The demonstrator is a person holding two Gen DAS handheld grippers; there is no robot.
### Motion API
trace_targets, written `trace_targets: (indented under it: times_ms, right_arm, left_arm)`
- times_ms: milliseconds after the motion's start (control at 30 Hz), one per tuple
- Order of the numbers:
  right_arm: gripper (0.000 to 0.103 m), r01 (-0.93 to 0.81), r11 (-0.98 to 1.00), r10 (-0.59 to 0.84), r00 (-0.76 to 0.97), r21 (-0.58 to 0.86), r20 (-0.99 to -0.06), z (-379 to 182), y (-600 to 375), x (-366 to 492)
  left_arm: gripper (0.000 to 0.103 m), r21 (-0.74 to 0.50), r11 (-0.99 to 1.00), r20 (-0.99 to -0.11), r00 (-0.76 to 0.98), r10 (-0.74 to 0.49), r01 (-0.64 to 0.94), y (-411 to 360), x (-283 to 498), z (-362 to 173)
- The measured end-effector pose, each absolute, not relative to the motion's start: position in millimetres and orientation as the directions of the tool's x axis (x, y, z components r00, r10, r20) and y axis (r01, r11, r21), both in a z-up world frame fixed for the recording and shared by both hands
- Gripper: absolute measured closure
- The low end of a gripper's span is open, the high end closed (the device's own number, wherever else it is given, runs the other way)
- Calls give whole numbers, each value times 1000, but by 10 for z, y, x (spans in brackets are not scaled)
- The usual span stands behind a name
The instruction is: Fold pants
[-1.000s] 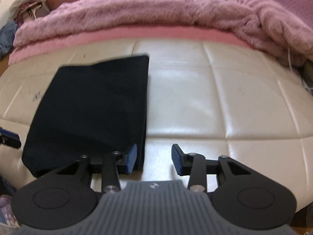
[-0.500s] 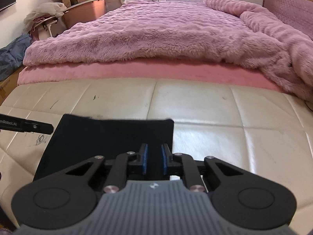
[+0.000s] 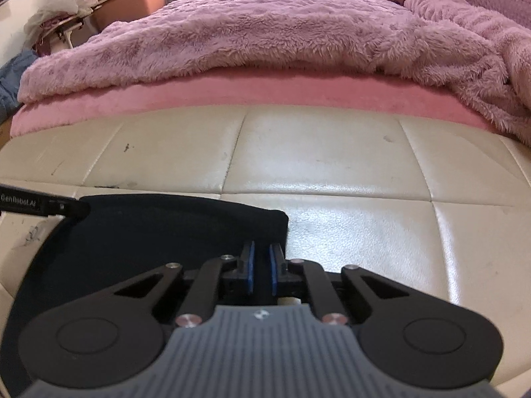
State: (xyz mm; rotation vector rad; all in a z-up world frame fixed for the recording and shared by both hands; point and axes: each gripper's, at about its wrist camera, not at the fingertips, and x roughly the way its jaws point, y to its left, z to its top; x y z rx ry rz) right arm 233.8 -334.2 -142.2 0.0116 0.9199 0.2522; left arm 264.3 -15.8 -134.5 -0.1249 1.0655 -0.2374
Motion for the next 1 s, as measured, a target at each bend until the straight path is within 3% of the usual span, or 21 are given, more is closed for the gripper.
trace_targets:
  times_ms: [167, 200, 267, 433, 567, 733, 1000]
  right_arm:
    - [97, -185, 972, 225, 565, 144, -794, -1399, -3368, 2371]
    - [91, -177, 973, 225, 563, 150, -795, -1366, -3390, 2352]
    - [65, -151, 977, 212, 577, 152, -789, -1280, -3454, 2323]
    - [52, -74, 949, 290, 587, 307, -756, -1131, -3729, 2131]
    - [46, -17, 900, 366, 576, 436, -731, -1167, -3854, 1914]
    - [40, 25, 851, 427, 550, 525, -718, -1281, -3889, 1699]
    - [39, 56, 826, 455, 523, 561, -721, -1395, -3904, 1622]
  left_arm:
    - [60, -227, 967, -845, 471, -254, 115, -143, 2645, -1226]
    - [60, -239, 965, -840, 475, -261, 106, -118, 2624, -1181]
    - [60, -272, 957, -817, 500, -287, 103, -64, 2537, -1063]
    - [46, -360, 929, -782, 514, -352, 88, 76, 2295, -901]
    - [44, -322, 944, -801, 511, -312, 71, 90, 2104, -890]
    - [28, -323, 944, -808, 499, -314, 71, 123, 1888, -955]
    - [26, -385, 922, -809, 467, -357, 37, 246, 1749, -1178]
